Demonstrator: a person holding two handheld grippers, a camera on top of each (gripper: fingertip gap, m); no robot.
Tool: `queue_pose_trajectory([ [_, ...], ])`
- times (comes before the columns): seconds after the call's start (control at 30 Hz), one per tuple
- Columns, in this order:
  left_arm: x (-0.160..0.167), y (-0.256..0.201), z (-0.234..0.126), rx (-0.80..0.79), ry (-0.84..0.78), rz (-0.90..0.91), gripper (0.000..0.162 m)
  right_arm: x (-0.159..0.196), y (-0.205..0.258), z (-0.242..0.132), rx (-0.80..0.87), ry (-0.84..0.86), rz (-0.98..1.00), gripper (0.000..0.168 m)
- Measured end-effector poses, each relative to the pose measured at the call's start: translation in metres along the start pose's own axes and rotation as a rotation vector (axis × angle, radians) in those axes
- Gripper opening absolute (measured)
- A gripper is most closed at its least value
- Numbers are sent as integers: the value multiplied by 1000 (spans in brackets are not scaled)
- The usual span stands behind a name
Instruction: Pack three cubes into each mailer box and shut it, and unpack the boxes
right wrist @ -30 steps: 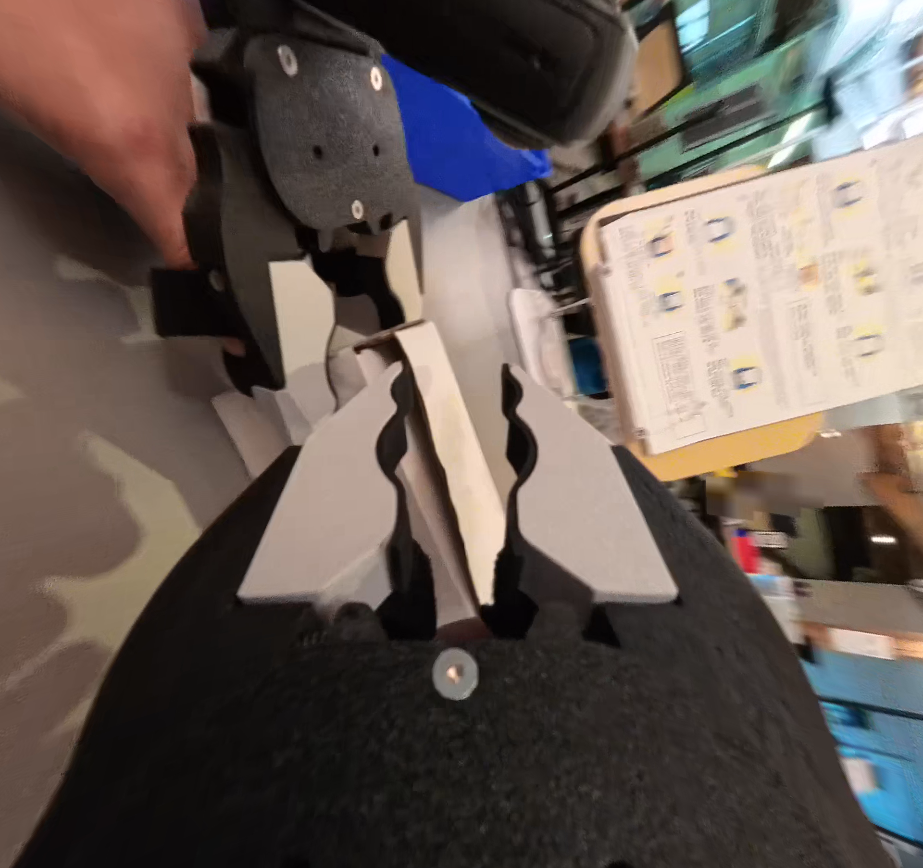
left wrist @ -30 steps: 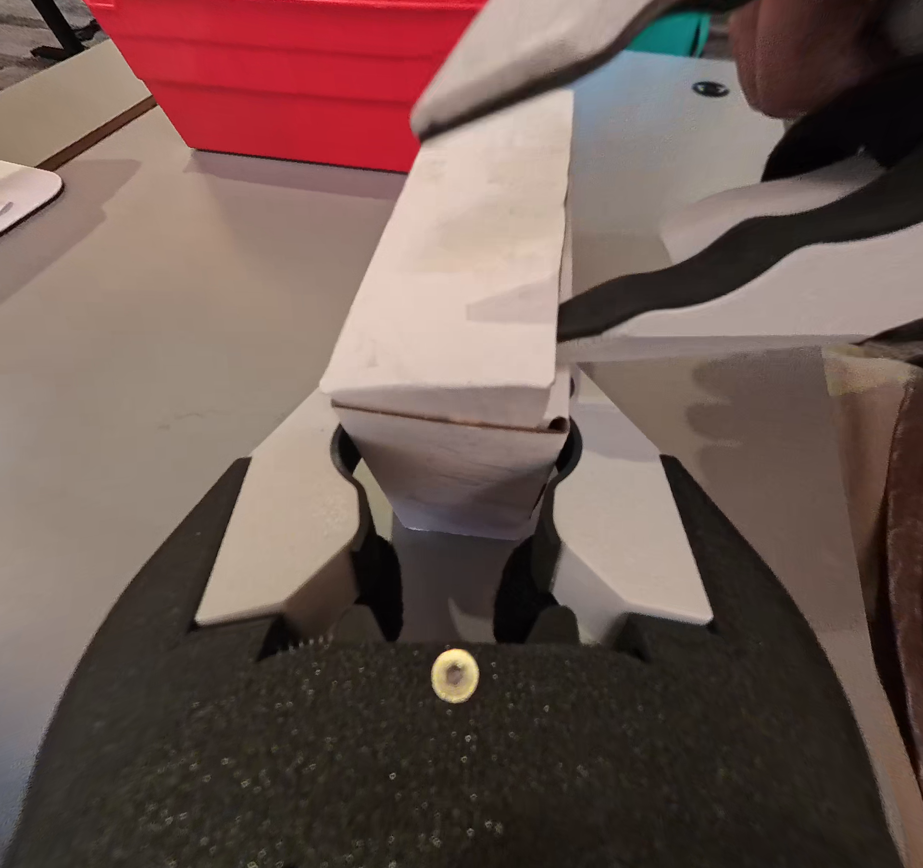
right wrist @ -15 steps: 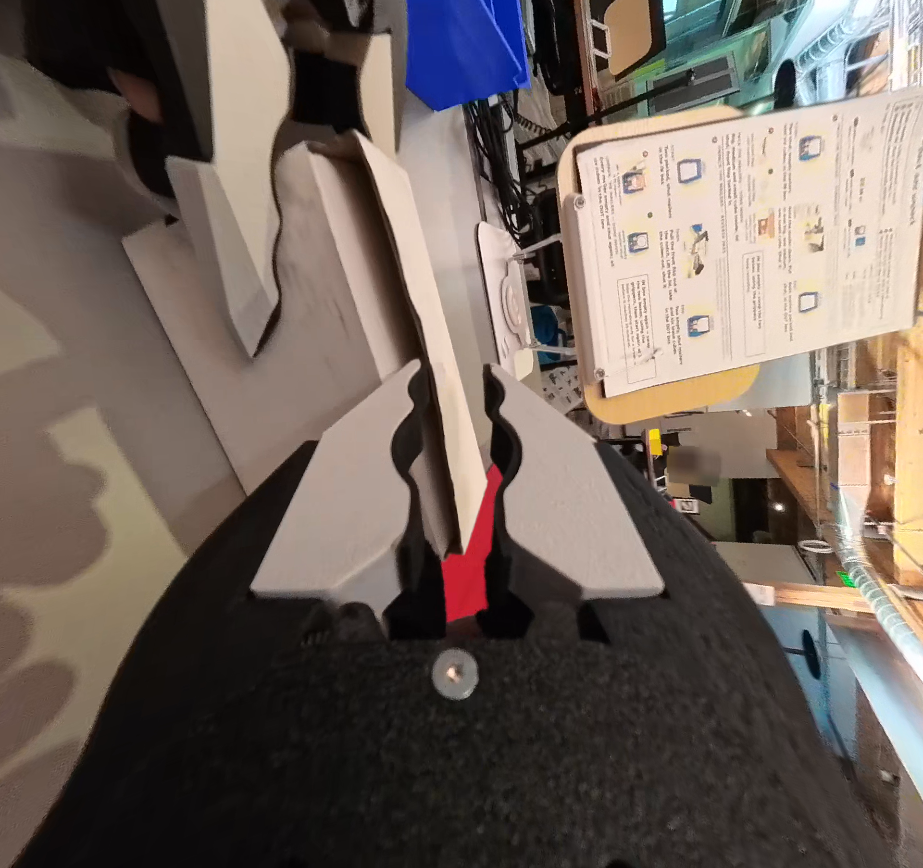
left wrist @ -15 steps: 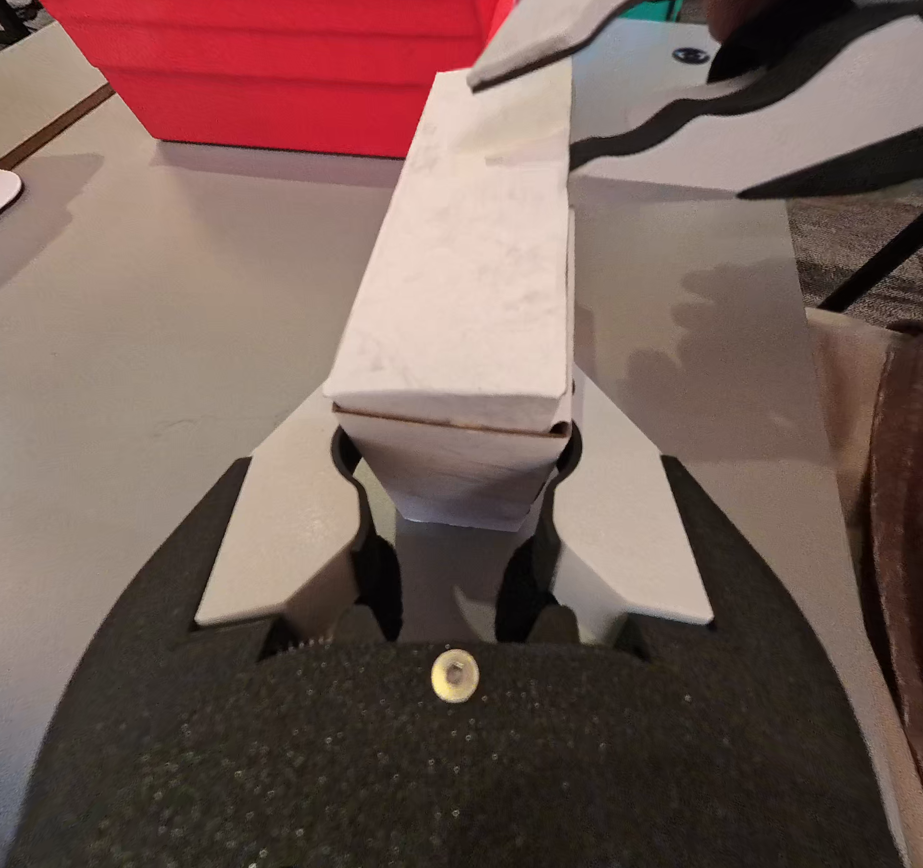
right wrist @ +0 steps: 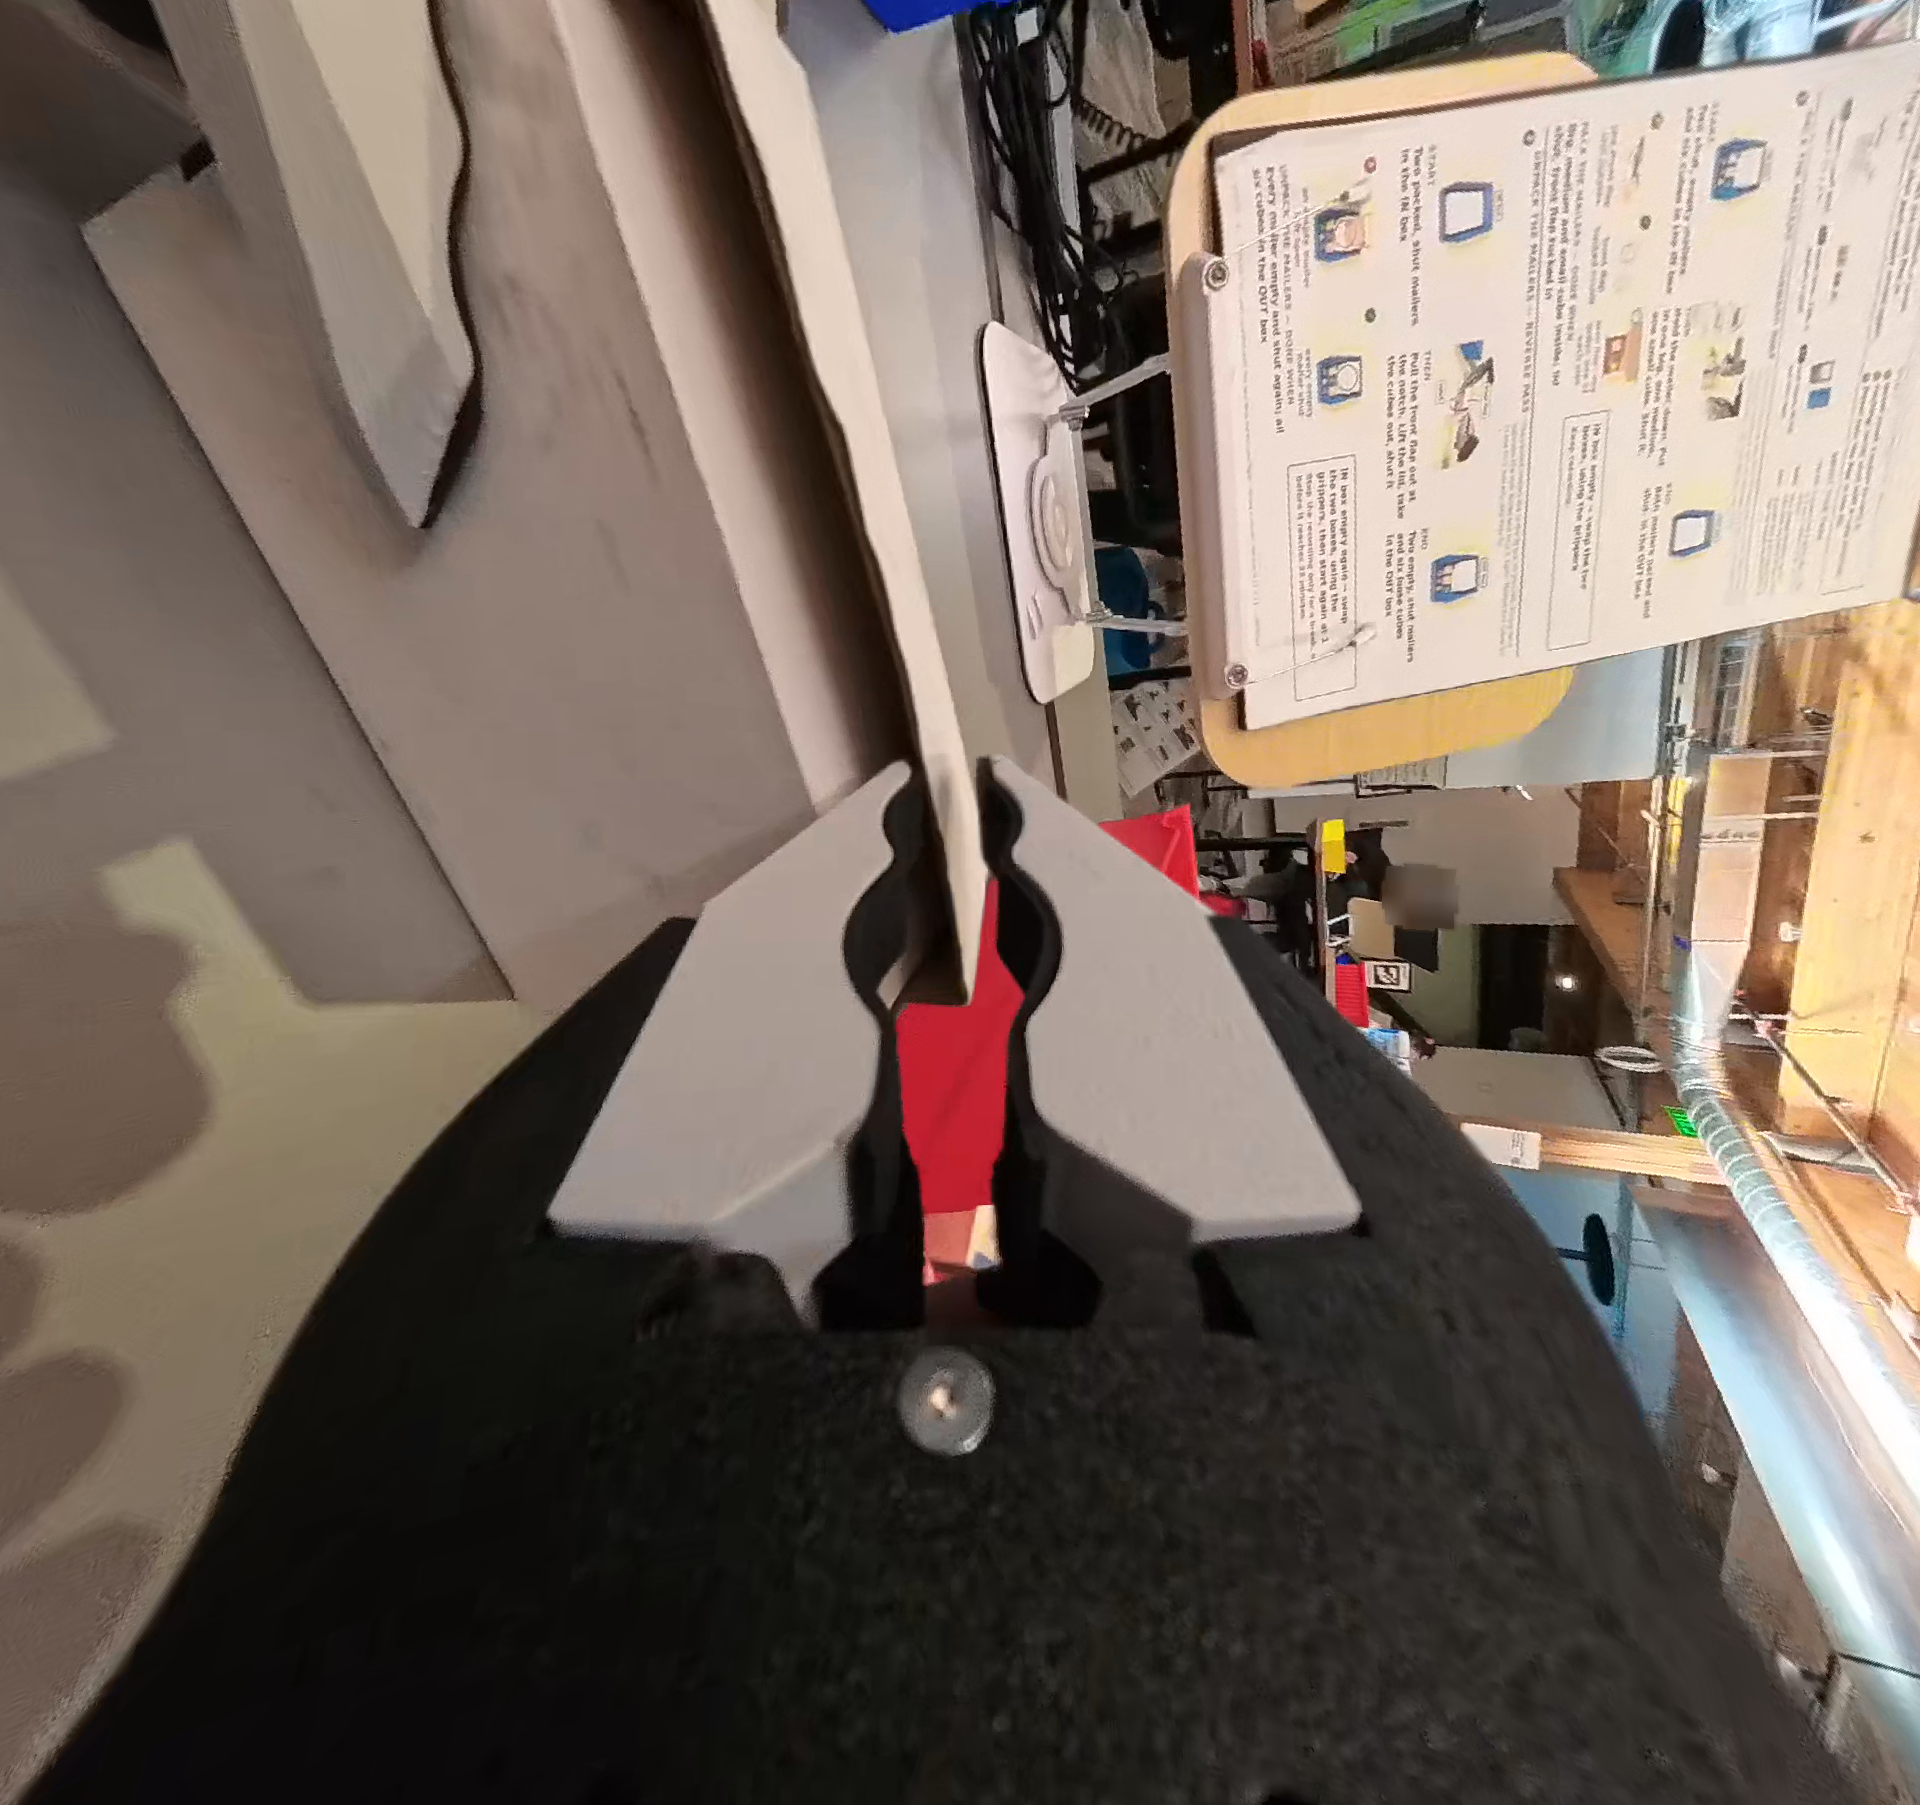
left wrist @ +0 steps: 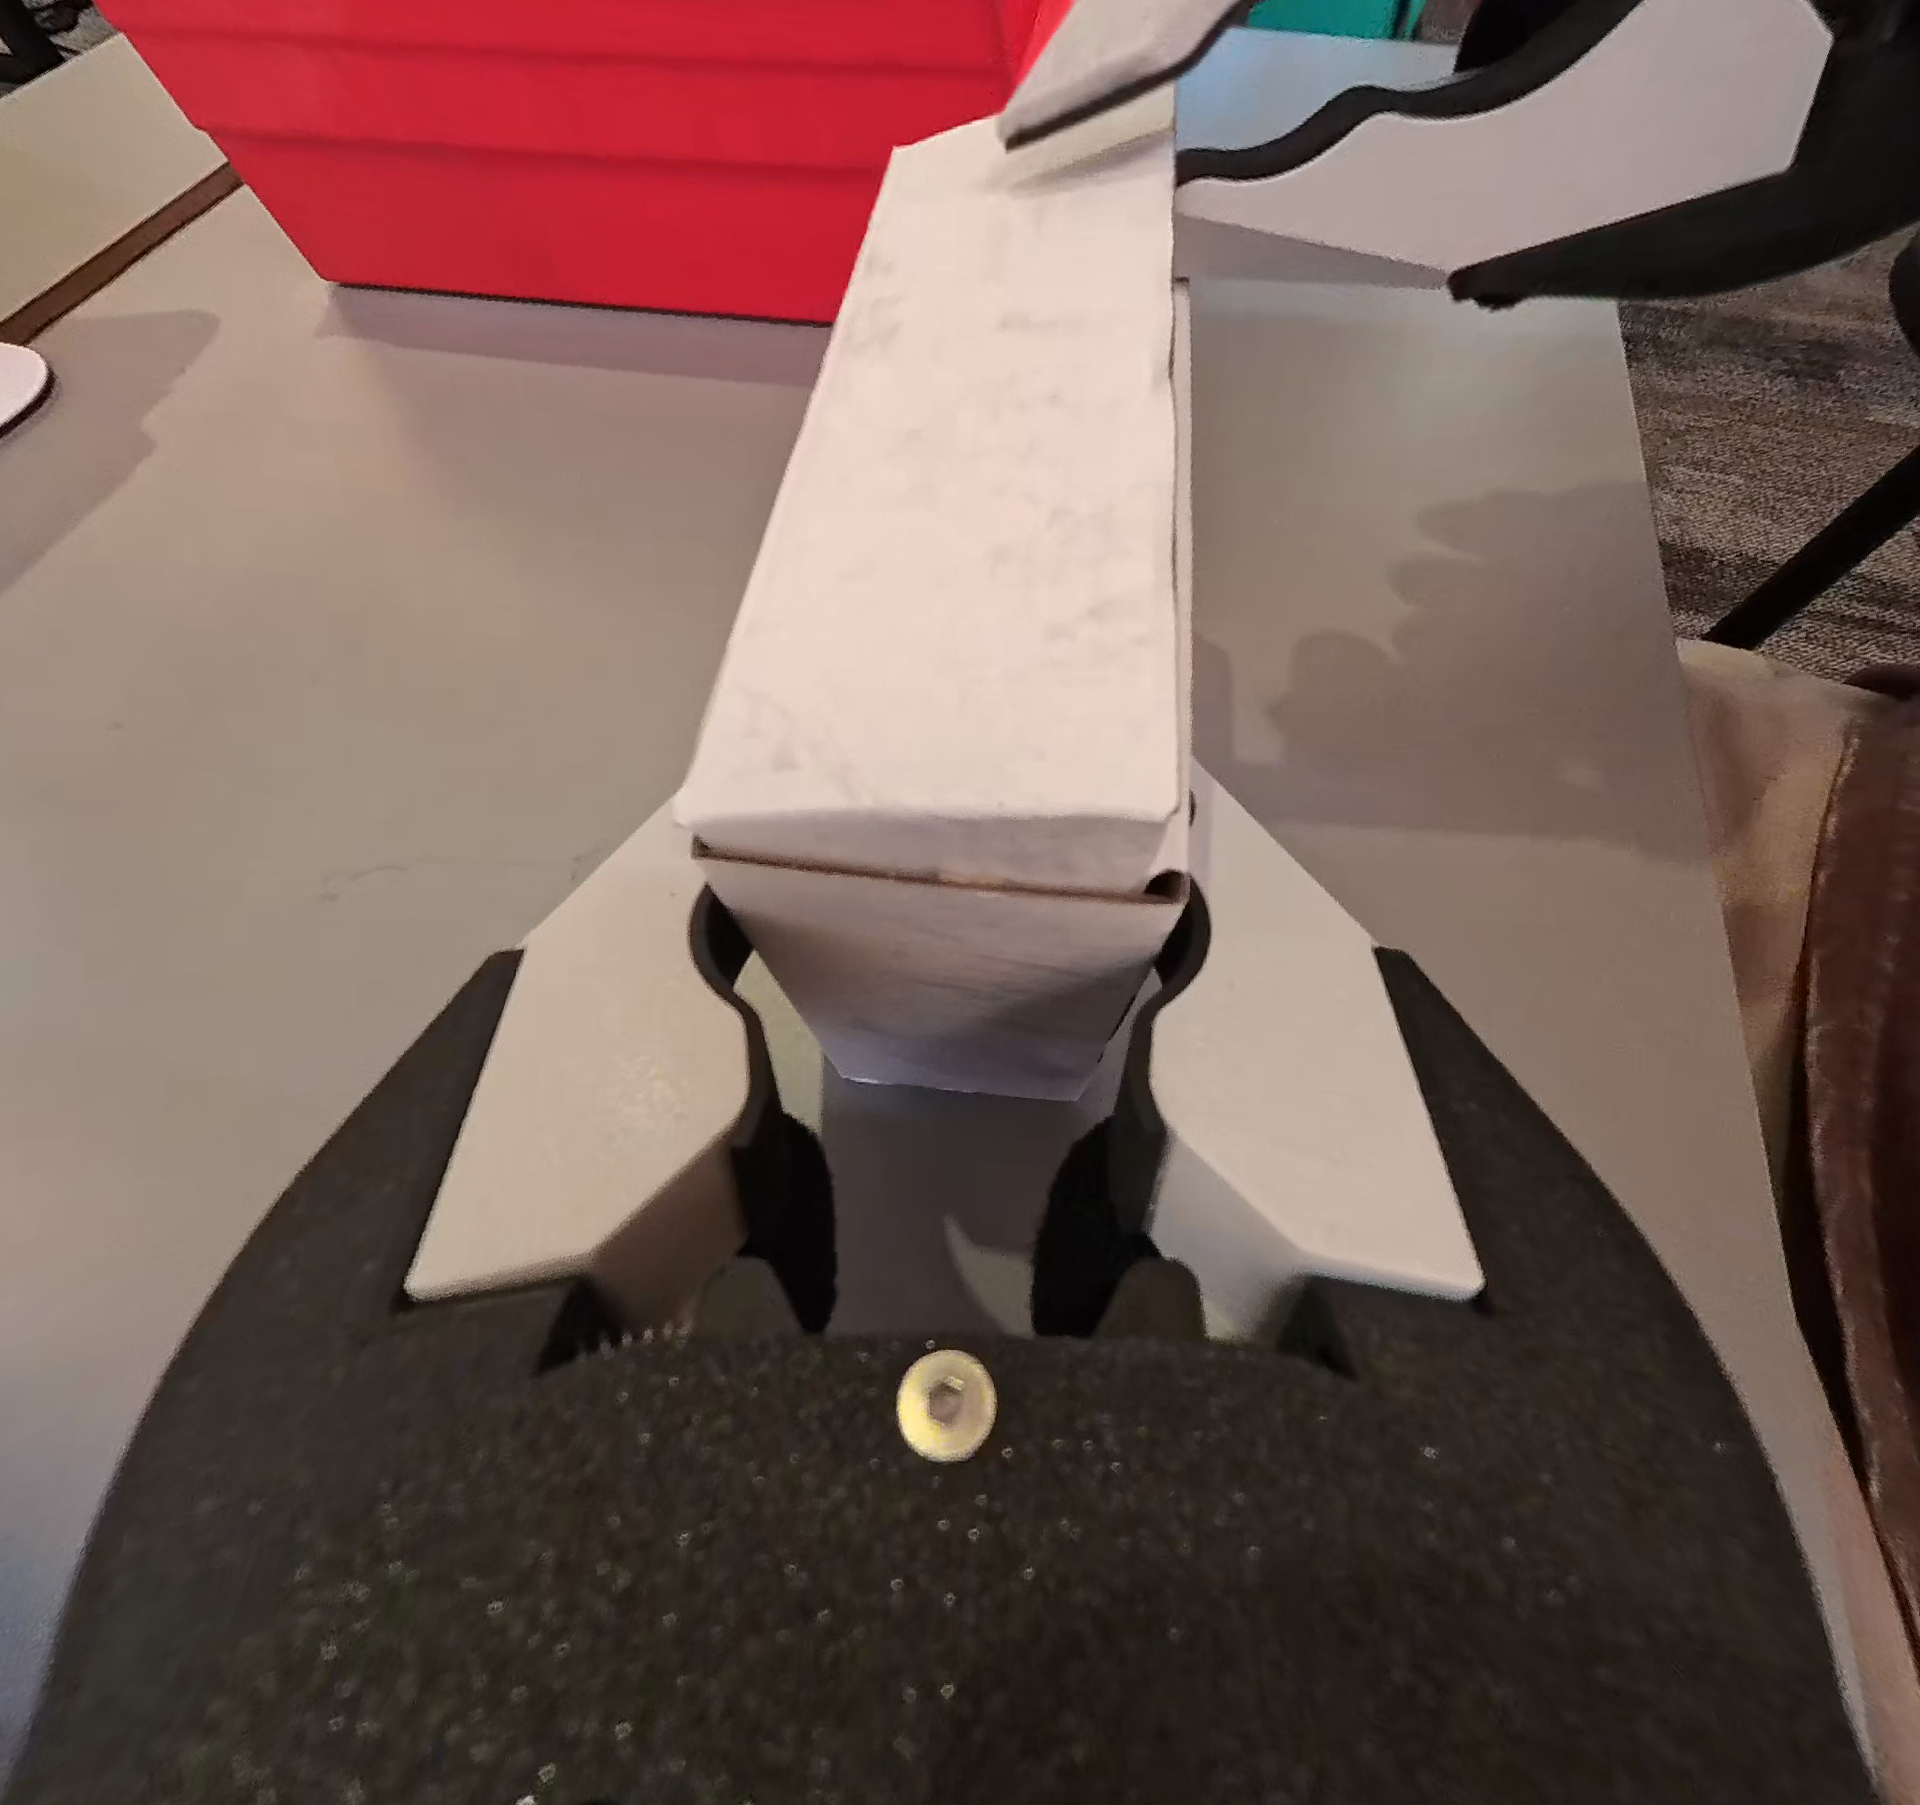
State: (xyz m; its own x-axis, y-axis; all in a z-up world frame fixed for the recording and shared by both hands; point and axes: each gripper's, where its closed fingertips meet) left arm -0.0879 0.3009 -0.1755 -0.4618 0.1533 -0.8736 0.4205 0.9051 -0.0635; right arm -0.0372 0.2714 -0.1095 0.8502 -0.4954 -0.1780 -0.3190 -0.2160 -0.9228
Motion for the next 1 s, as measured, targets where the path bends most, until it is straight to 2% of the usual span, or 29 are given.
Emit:
queue_pose_trajectory([
  [0.17, 0, 0, 0, -10, 1, 1, 74, -3, -1, 0, -5, 6, 13, 11],
  [0.33, -1, -3, 2, -19, 4, 35, 74, -42, 5, -1, -11, -86, 7, 16],
  [0.43, -1, -1, 3, -30, 7, 20, 75, -42, 5, 3, -12, -72, 9, 14],
  [0.63, -2, -2, 0, -75, 3, 138, 75, -44, 11, -5, -59, -93, -12, 6],
  [0.83, -3, 0, -1, -128, 4, 253, 74, -48, 5, -13, -178, -141, 171, 6],
  [0.9, -3, 3, -3, -202, 19, 405, 74, -52, -2, -23, -266, -191, 278, 3],
  [0.93, -2, 5, -3, -252, 41, 482, 74, -52, -1, -26, -303, -191, 280, 2],
  [1.0, -3, 5, -1, -277, 44, 478, 74, -49, 0, -27, -258, -136, 141, 2],
])
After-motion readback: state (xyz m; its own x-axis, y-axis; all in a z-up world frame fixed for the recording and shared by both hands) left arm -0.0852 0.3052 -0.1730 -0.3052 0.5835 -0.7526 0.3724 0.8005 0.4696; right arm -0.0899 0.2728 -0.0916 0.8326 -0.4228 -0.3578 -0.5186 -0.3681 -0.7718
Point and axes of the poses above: each gripper's, where its closed fingertips meet, z out along the fingers, x out of its underside, y = z × x across the jaws, and after that the axes turned 5 degrees about -z, right-handed
